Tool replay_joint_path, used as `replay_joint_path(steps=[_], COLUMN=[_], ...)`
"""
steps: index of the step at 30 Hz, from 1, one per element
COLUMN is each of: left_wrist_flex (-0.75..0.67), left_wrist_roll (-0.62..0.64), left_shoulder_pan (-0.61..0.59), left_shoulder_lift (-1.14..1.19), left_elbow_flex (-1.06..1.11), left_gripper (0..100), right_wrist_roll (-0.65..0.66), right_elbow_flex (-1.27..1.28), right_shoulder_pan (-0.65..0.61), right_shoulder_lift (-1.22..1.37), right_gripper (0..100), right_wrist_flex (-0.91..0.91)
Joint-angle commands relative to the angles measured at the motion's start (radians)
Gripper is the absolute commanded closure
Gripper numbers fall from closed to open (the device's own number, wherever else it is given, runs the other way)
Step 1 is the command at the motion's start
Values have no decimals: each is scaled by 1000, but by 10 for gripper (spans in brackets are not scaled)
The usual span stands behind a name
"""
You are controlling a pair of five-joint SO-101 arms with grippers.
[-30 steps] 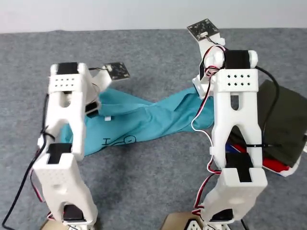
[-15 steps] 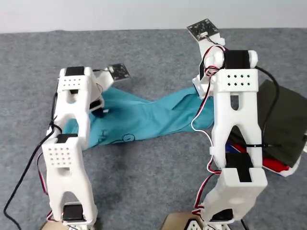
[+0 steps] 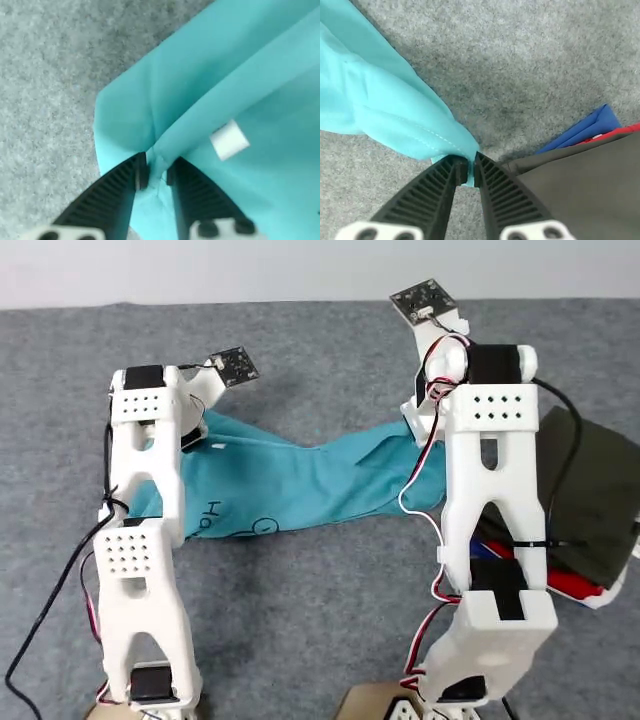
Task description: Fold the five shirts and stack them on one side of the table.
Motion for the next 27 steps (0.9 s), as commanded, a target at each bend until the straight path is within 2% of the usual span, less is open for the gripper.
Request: replay_joint_path(steps=[1,8,16,21,27], left_wrist_flex=[54,239,265,264,264], left_wrist_roll=[9,21,365,500,574], left_shoulder_pan=[5,-3,-14,-21,-40], left_shoulder_lift=[-12,-12,-69,-233,-440], left_elbow_flex=[-70,-337,-832,-846,-849], left_gripper=[996,995,995,995,995], right_wrist_roll=[-9,-9,-11,-11,-6], right_elbow_flex=[-52,-138,-285,-397,-644], right_shoulder_pan=[-2,-1,10,8,8], right_shoulder_lift=[-68,-91,-186,-249,-272], right_gripper=[989,989,989,989,989], right_wrist_flex=[12,82,125,119,25])
